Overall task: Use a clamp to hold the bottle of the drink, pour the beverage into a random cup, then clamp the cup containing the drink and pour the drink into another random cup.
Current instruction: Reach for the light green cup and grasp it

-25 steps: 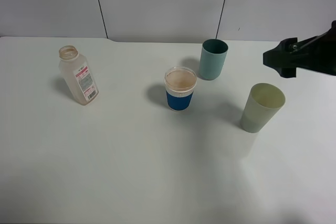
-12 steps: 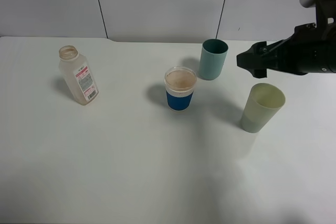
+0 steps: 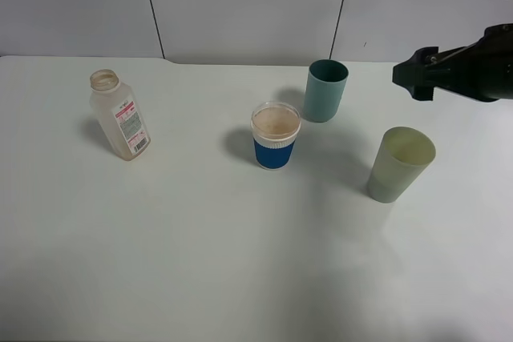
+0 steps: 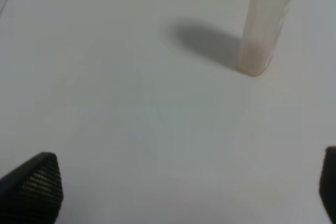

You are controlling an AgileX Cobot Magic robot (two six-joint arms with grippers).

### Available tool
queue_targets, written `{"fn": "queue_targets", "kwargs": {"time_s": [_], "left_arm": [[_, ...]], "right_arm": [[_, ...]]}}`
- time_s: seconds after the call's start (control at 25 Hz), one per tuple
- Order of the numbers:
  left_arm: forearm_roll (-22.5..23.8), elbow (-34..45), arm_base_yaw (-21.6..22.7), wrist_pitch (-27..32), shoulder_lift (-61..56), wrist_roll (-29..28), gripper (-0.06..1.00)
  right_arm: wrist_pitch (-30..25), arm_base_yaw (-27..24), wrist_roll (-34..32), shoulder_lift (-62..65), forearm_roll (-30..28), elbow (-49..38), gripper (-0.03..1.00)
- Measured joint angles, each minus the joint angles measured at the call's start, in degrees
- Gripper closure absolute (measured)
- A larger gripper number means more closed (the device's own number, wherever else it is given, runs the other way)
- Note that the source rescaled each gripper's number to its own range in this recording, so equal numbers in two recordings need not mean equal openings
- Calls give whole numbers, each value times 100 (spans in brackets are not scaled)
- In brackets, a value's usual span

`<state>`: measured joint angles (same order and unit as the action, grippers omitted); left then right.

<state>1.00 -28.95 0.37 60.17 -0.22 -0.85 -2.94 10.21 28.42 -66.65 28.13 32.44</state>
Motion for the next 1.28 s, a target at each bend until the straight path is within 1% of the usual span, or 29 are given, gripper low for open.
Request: {"fn": "queue_targets", "kwargs": {"time_s": [0.04,0.16,0.2,0.28,0.52,0.6,0.68,0.76,0.92,1.0,1.04,1.08,1.12,1.16,1.2,1.28], "left_arm": [[0,0,0,0,0,0,-5],[0,0,0,0,0,0,-5],[0,0,0,0,0,0,-5],[0,0,0,0,0,0,-5],[0,0,0,0,0,0,-5],[0,0,0,0,0,0,-5],[0,0,0,0,0,0,-5],[0,0,0,0,0,0,-5],[0,0,0,0,0,0,-5],[0,0,0,0,0,0,-5],[0,0,0,0,0,0,-5],[0,0,0,0,0,0,-5],[0,0,0,0,0,0,-5],[0,0,0,0,0,0,-5],[0,0,0,0,0,0,-5],[0,0,0,0,0,0,-5]], "right_arm": [[-5,-15,0,0,0,0,16],[-101,-15,0,0,0,0,2],[-137,-15,0,0,0,0,0],[-153,-15,18,0,9,0,-2],[-182,-15,194,0,33,0,-3],[-250,-15,296,0,128,0,-3],[-284,-15,516,0,366,0,-3],[-290,-15,876,0,761,0,-3],[-290,-15,1857,0,1682,0,-3],[-304,-15,2232,0,1996,0,-3],[-324,-15,2300,0,2038,0,-3],[-338,-15,2315,-4,1991,0,-3],[-345,-15,2255,-4,1791,0,-3],[-350,-15,1978,-4,1426,0,-3],[-350,-15,1638,-4,928,0,-3],[-350,-15,558,-4,-70,0,-3]]}}
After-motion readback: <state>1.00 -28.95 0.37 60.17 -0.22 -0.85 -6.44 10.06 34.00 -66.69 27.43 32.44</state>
